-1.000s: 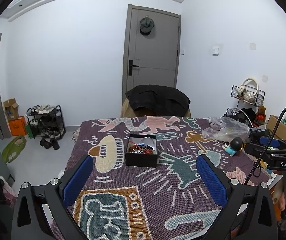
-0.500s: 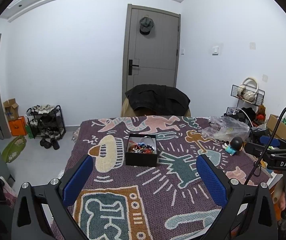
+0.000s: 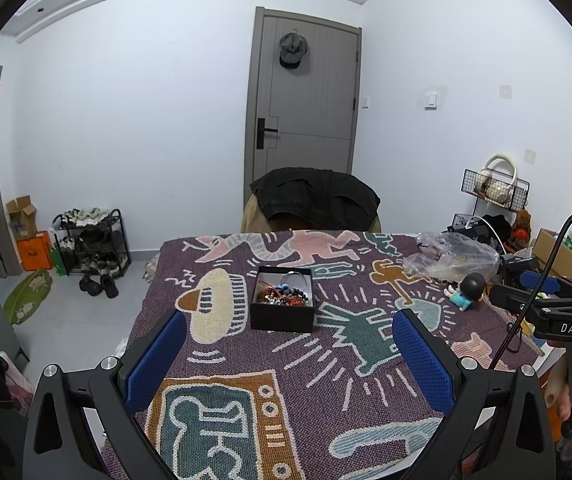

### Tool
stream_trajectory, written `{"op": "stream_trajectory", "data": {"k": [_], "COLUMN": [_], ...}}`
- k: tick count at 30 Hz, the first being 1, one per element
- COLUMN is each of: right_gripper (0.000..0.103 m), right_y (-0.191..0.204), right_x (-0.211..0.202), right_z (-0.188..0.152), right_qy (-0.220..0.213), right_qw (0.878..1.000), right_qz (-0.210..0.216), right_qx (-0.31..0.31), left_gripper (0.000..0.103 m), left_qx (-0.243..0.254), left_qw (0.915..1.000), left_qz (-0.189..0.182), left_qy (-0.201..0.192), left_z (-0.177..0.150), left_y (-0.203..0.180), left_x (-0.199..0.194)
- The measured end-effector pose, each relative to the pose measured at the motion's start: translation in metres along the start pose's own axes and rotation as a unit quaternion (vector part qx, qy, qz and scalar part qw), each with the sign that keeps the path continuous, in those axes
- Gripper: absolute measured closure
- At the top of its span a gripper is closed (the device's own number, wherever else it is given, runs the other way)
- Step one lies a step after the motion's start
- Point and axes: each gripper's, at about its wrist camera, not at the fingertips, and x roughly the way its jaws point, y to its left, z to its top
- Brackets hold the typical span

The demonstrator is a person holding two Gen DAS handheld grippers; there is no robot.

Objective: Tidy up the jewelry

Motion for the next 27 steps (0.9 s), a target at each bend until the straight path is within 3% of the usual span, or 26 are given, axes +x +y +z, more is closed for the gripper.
{"op": "stream_trajectory", "data": {"k": [27], "right_gripper": [0.002], "right_y": [-0.0032], "right_x": [0.0005], "right_z": [-0.0004], "right_qy": [0.0], "right_qw": [1.0], "right_qz": [-0.002], "right_qx": [0.0], "left_gripper": [0.0], "left_qx": [-0.002], "left_qw": [1.0], "left_qz": [-0.006], "left_qy": [-0.001], "left_z": [-0.0079], "left_y": [-0.0003], "left_x": [0.0011]}}
